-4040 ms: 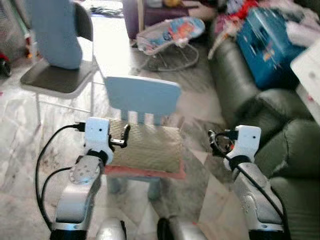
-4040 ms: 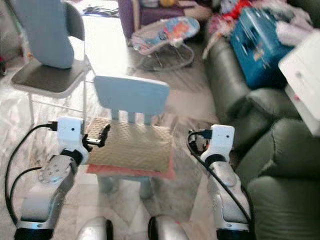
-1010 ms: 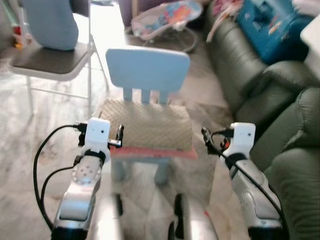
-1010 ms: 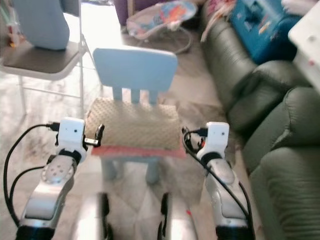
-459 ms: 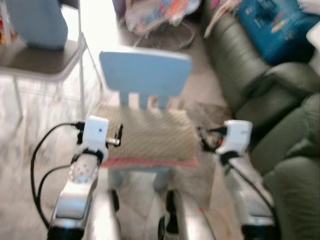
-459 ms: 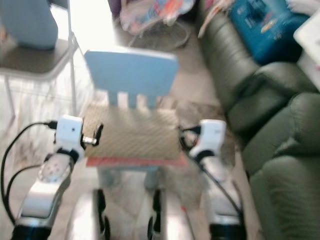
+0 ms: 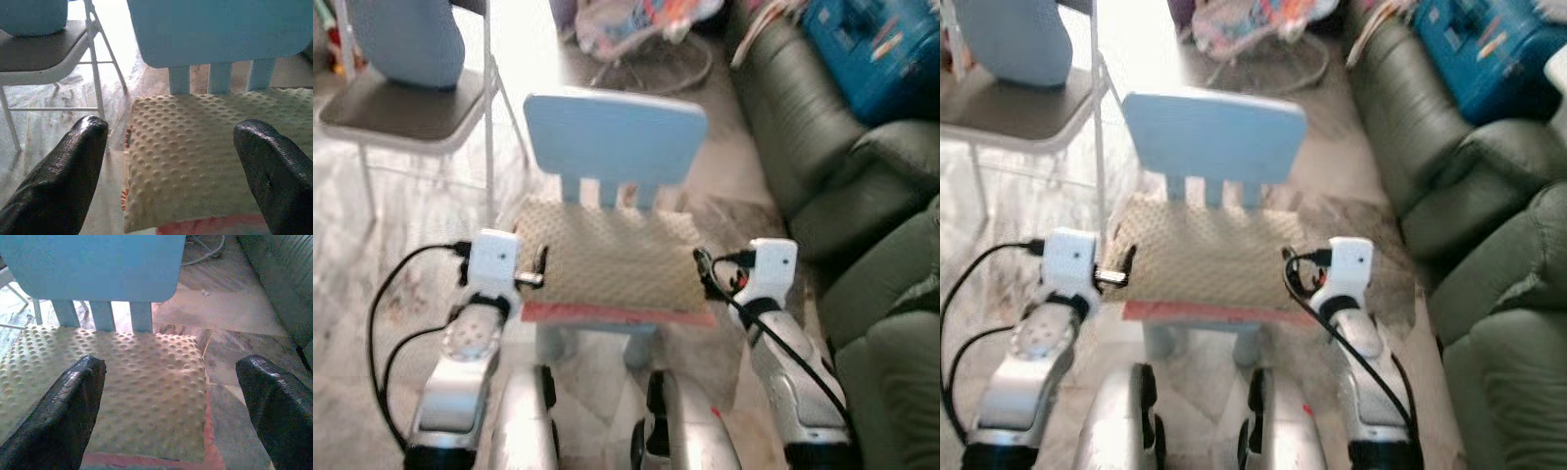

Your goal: Move the pillow to the sofa

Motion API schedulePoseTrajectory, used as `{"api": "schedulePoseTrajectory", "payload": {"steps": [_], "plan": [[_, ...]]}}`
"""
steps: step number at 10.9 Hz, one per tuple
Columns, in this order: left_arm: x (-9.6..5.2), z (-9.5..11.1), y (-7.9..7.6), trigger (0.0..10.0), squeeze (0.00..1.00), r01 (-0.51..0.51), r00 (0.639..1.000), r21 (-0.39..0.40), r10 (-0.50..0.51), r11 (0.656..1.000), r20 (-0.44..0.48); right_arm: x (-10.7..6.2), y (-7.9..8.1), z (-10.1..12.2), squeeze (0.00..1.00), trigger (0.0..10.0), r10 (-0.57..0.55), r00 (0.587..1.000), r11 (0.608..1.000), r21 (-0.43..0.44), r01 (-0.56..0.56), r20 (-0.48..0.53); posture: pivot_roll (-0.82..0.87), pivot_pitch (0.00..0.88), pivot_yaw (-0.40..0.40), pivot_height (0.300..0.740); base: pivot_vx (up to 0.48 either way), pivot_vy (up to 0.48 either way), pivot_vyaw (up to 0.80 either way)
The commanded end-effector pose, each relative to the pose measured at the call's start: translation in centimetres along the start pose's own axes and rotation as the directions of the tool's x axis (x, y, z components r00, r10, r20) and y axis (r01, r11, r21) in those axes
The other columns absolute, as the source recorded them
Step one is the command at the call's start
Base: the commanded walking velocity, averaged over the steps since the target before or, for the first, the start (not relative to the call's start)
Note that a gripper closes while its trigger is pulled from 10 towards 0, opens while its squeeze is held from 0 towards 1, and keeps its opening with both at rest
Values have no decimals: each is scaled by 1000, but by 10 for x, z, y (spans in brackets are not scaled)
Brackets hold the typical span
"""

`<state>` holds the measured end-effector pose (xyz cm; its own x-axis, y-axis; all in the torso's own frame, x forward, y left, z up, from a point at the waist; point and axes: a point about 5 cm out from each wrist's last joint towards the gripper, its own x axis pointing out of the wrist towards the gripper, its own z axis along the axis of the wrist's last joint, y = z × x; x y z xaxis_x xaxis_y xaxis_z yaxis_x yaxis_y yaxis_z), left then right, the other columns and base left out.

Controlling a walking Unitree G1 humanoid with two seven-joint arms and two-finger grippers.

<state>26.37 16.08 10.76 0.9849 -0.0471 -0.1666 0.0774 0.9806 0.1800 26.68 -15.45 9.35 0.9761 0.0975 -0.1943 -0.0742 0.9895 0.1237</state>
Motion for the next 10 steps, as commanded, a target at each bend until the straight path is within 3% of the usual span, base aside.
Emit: {"api": "schedulePoseTrajectory", "payload": {"steps": [1, 5, 6, 7, 8, 9, 10], "plan": [[-1, -1, 1, 10000, 0, 3, 1000, 6, -3, 1000, -12, -3, -3, -1, 0, 10000, -9, 1000, 1000, -7, 9, -7, -51, 161, -85, 590, 0, 0, 0], [-2, -4, 11, 10000, 0, -2, 1000, 7, 2, 1000, -21, -4, -2, -2, 0, 10000, -3, 1000, 1000, -5, 3, -14, -46, 191, -91, 525, 0, 0, 0], [-2, -5, 13, 10000, 180, 1, 1000, -2, -1, 1000, -12, -3, -2, -2, 0, 10000, 6, 1000, 1000, -3, -6, -15, -45, 201, -87, 525, 0, 0, 0], [4, -6, 24, 10000, 1000, -70, 998, -5, 70, 998, -8, 5, 3, 3, 1000, 10000, 34, 999, 999, 4, -34, 8, -50, 213, -77, 525, 0, 0, 0], [11, -4, 28, 10000, 1000, -106, 994, -4, 106, 994, 3, 14, 7, 6, 980, 10000, 43, 999, 999, -11, -43, 12, -52, 221, -81, 525, 0, 0, 0], [16, -1, 30, 10000, 1000, -134, 991, 10, 134, 991, 13, 18, 9, 9, 0, 10000, 47, 999, 999, -12, -47, 14, -50, 226, -87, 525, 0, 0, 0], [19, 4, 30, 10000, 0, -143, 989, -28, 144, 989, 40, 21, 13, 11, 0, 10000, 79, 997, 997, -13, -79, 23, -51, 231, -92, 525, 0, 0, 0]]}}
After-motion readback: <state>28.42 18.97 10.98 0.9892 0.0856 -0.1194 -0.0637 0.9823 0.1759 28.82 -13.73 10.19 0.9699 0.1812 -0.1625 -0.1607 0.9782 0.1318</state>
